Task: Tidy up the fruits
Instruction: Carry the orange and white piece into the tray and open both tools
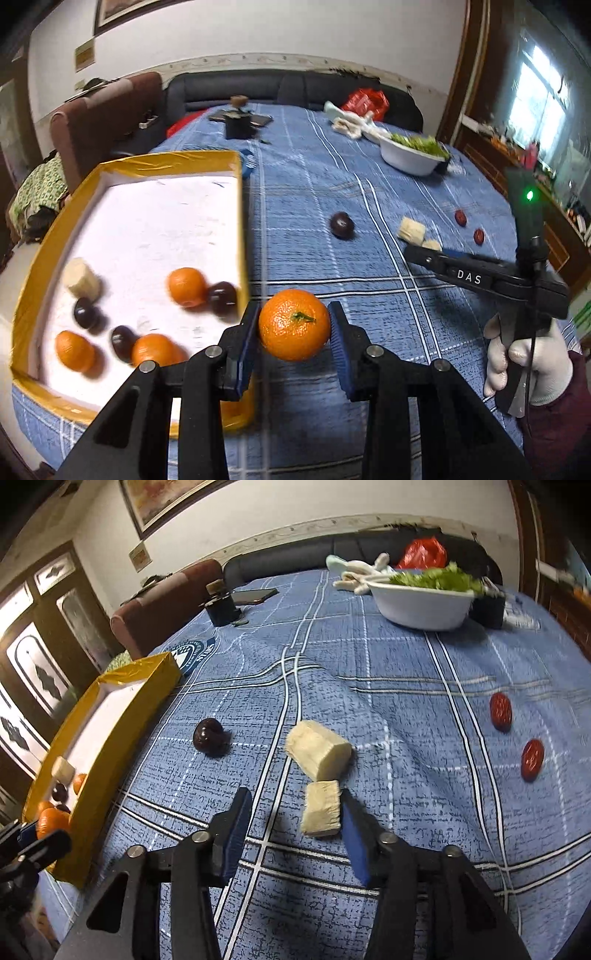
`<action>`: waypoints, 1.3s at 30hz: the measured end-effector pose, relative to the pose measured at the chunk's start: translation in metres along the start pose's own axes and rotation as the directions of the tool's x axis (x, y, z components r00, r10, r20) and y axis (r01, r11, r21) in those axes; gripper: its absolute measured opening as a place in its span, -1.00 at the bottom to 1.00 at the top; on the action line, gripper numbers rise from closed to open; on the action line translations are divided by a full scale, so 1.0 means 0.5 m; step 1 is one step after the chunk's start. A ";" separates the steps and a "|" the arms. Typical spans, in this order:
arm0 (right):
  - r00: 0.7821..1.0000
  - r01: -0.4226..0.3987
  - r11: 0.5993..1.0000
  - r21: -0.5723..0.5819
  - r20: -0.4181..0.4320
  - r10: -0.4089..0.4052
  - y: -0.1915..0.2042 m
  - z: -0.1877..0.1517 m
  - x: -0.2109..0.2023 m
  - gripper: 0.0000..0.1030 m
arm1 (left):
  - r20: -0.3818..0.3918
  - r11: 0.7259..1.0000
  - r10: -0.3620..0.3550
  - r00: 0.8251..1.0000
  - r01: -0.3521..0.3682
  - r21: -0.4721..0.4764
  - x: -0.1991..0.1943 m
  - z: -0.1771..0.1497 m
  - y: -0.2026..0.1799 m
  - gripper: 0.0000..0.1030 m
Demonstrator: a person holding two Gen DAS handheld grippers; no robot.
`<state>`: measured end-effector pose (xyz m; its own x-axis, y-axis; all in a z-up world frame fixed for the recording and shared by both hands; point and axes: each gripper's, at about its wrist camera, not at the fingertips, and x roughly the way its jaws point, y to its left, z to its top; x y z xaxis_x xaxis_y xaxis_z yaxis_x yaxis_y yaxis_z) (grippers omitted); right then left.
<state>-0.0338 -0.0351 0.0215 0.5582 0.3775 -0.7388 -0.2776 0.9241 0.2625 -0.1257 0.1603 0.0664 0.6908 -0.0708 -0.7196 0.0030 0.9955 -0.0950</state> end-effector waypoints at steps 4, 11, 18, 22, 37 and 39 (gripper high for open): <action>1.000 0.028 0.999 -0.039 0.000 -0.028 0.015 -0.006 -0.003 -0.62 | 0.025 0.999 -0.005 1.000 0.006 -0.043 -0.036 -0.006 0.043 -0.31; 0.999 0.023 0.992 -0.121 0.026 -0.020 0.091 -0.017 -0.061 -0.61 | 0.062 0.985 0.052 0.997 -0.041 -0.166 -0.074 -0.025 0.162 -0.31; 0.986 -0.167 0.960 -0.224 -0.027 0.166 0.274 0.018 -0.072 -0.60 | 0.048 0.951 0.102 0.994 -0.083 -0.297 -0.069 -0.027 0.274 -0.31; 0.968 -0.248 0.934 -0.257 -0.101 0.229 0.382 0.029 -0.017 -0.60 | 0.049 0.946 0.115 0.992 -0.095 -0.311 -0.067 -0.007 0.313 -0.30; 0.958 -0.261 0.940 -0.222 -0.179 0.223 0.482 0.044 0.118 -0.10 | 0.037 0.930 0.101 0.994 -0.081 -0.359 -0.041 0.003 0.348 0.37; 0.962 -0.253 0.940 -0.229 -0.160 0.220 0.477 0.042 0.107 0.01 | 0.039 0.929 0.107 0.993 -0.086 -0.360 -0.051 0.001 0.345 0.38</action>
<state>-0.0541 0.2069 0.0576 0.3512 0.5574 -0.7523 -0.5811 0.7598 0.2917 -0.1423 0.3339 0.0686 0.7148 0.0388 -0.6983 -0.3172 0.9078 -0.2742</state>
